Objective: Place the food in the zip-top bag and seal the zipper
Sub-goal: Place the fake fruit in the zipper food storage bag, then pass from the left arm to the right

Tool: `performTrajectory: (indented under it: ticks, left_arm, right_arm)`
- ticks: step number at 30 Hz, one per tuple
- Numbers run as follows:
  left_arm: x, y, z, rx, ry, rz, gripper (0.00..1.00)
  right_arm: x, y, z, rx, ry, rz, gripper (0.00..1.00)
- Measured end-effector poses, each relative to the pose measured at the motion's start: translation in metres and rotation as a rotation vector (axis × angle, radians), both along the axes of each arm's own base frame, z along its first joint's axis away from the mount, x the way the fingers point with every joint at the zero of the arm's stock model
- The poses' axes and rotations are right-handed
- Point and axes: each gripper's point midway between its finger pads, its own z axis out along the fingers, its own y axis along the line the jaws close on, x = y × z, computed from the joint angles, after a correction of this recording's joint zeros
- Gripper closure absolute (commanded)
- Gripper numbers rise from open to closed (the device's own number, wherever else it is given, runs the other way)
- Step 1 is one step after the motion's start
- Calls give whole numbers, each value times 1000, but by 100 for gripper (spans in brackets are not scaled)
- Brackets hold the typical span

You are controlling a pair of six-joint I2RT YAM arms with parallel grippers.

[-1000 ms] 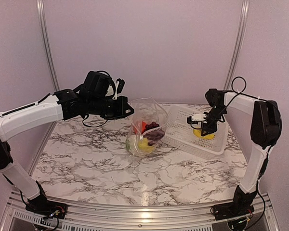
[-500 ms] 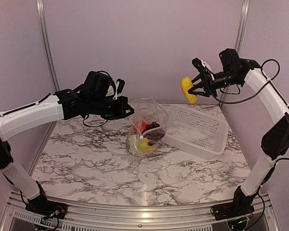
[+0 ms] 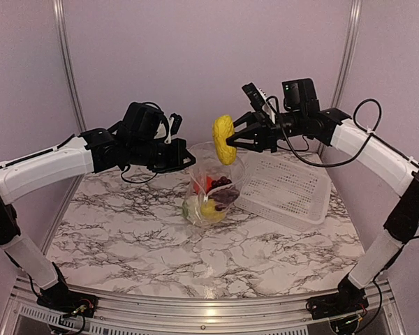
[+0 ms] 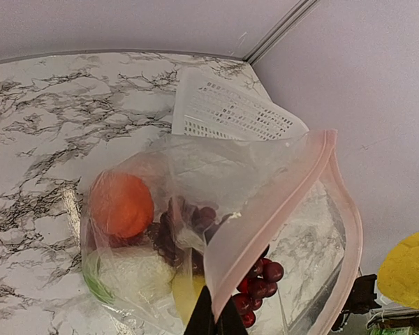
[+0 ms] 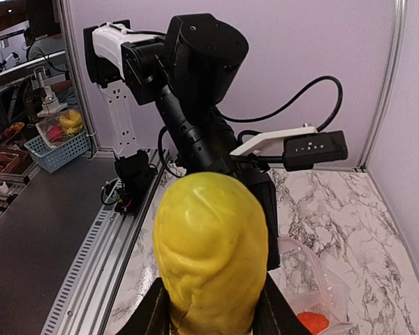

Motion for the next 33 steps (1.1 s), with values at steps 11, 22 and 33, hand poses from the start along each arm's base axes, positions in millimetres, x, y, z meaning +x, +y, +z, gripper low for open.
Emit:
performTrajectory:
  ticks: [11, 22, 33]
  left_arm:
    - [0, 0, 0, 2, 0, 1, 100]
    - [2, 2, 0, 6, -6, 2, 100]
    - [4, -1, 19, -21, -36, -10, 100]
  right_arm:
    - [38, 24, -53, -116, 55, -120, 31]
    - [-9, 13, -38, -252, -228, -83, 44]
    - [-33, 10, -119, -578, -358, -22, 47]
